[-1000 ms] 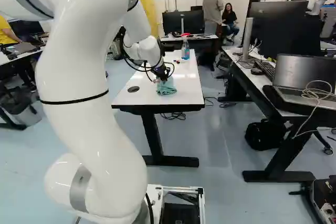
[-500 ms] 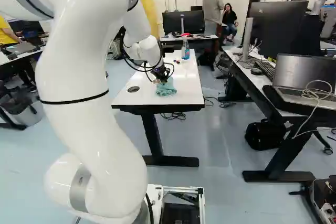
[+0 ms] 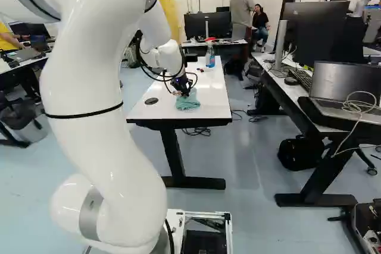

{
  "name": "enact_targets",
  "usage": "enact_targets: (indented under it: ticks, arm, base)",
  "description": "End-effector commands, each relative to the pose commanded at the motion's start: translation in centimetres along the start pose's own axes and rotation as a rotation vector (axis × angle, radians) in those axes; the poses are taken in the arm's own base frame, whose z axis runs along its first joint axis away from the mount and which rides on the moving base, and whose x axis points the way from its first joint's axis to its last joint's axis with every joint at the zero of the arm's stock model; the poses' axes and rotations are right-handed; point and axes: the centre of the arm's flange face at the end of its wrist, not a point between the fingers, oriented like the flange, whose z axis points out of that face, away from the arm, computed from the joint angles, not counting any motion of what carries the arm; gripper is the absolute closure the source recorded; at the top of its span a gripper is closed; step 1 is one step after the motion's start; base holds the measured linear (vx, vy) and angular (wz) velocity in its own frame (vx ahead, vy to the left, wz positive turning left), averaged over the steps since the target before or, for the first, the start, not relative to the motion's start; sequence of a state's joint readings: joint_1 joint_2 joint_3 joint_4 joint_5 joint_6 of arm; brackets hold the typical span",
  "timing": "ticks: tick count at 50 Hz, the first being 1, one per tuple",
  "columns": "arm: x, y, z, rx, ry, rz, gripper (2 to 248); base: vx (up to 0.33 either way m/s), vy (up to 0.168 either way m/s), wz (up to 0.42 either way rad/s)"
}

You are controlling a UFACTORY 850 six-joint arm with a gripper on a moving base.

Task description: Clean the table with the green towel

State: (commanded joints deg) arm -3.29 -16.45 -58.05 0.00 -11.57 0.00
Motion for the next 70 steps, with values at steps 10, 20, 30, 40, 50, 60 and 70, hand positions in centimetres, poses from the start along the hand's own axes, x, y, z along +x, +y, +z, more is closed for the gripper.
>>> enact_targets:
  ticks: [10,20,30,40,50,60,70]
  arm:
    - [0.2,0.0,0.1,0.0,0.001,0.0,228]
    - [1.3,-0.2,0.8,0.002,0.008,-0.003,228]
    - [2.8,-0.6,1.8,0.006,0.018,-0.01,228]
    - [4.3,-1.3,2.8,0.011,0.03,-0.019,228]
    - [5.8,-2.2,3.8,0.019,0.042,-0.031,228]
    - [7.2,-3.4,4.7,0.028,0.054,-0.045,228]
    - [8.4,-4.7,5.5,0.038,0.066,-0.062,228]
  base:
    - [0.0,0.0,0.0]
    - [0.0,0.0,0.0]
    - [0.0,0.0,0.0]
    - [0.0,0.0,0.0]
    - [0.0,0.0,0.0]
    - [0.0,0.0,0.0]
    - [0.0,0.0,0.0]
